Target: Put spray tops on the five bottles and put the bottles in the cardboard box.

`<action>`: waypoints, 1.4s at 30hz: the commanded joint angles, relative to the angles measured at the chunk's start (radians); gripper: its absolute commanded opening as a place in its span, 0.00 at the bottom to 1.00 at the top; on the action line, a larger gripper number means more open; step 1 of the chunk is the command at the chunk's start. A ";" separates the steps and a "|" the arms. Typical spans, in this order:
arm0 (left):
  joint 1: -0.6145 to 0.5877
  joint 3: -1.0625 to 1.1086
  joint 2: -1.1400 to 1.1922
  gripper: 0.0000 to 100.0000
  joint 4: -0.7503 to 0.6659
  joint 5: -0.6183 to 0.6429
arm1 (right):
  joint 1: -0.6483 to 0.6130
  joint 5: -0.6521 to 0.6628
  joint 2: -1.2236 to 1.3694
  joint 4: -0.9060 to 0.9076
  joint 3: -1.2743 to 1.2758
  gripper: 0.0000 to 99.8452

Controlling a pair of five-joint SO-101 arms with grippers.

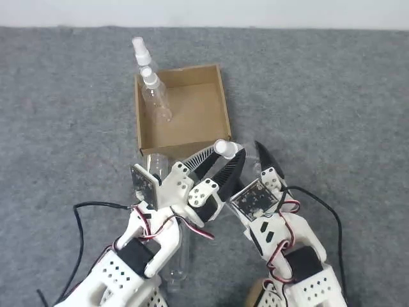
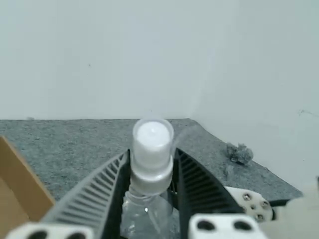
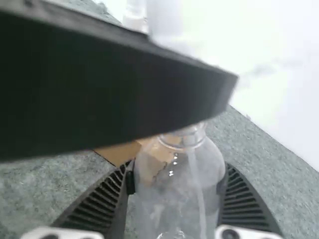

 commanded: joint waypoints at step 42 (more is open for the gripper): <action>-0.080 -0.260 -0.014 0.29 0.399 0.114 | -0.007 0.000 -0.022 -0.027 0.014 0.18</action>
